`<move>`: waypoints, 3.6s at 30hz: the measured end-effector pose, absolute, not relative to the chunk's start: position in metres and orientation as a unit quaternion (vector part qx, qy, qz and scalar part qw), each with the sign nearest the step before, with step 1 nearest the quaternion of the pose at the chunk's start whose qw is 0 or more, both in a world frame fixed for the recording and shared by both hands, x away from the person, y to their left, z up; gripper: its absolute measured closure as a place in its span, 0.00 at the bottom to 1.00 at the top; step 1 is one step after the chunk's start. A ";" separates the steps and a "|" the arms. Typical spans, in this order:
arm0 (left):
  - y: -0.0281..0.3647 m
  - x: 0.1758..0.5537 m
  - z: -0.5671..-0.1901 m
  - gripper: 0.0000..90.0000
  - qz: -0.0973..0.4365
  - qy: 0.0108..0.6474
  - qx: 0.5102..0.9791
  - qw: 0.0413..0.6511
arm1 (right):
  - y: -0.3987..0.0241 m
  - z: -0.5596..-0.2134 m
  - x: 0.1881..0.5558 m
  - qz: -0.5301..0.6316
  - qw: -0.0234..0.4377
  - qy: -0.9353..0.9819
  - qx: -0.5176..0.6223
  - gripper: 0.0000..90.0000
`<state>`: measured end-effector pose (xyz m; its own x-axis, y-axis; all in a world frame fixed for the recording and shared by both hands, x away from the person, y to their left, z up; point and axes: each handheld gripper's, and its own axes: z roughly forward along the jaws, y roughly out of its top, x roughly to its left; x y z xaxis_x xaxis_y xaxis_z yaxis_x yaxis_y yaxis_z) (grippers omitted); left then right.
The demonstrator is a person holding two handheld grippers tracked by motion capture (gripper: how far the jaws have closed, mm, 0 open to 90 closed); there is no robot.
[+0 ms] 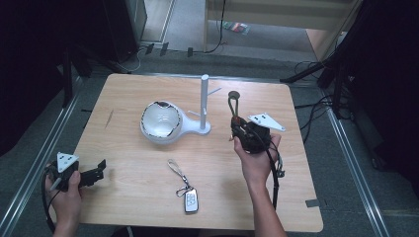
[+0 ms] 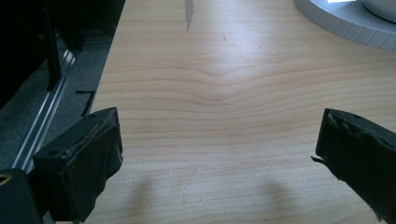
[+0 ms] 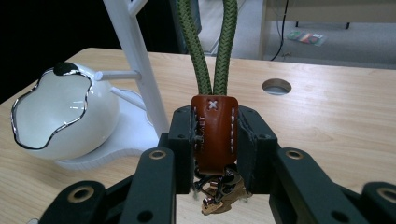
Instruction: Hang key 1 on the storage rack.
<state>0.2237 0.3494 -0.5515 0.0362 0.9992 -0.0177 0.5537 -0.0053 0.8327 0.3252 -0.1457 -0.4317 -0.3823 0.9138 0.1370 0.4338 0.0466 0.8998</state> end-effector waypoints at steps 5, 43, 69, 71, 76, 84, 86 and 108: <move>0.350 0.224 -0.552 0.01 0.322 0.615 0.631 0.347 | -0.143 -0.427 0.331 0.486 0.247 0.679 0.492 0.79; 0.350 0.225 -0.552 0.01 0.315 0.616 0.634 0.345 | -0.119 -0.420 0.371 0.502 0.200 0.693 0.477 0.78; 0.349 0.225 -0.552 0.01 0.315 0.617 0.633 0.345 | -0.106 -0.429 0.369 0.477 0.188 0.723 0.463 0.71; 0.350 0.225 -0.552 0.01 0.316 0.616 0.634 0.345 | -0.106 -0.428 0.368 0.476 0.189 0.723 0.464 0.71; 0.349 0.225 -0.552 0.01 0.317 0.616 0.633 0.345 | -0.105 -0.428 0.359 0.466 0.199 0.730 0.458 0.71; 0.349 0.225 -0.552 0.01 0.317 0.616 0.634 0.344 | -0.102 -0.434 0.341 0.427 0.214 0.755 0.449 0.68; 0.349 0.225 -0.552 0.01 0.316 0.616 0.633 0.345 | -0.101 -0.434 0.340 0.424 0.214 0.757 0.450 0.68; 0.350 0.225 -0.552 0.01 0.315 0.618 0.633 0.345 | -0.076 -0.447 0.324 0.364 0.186 0.810 0.421 0.63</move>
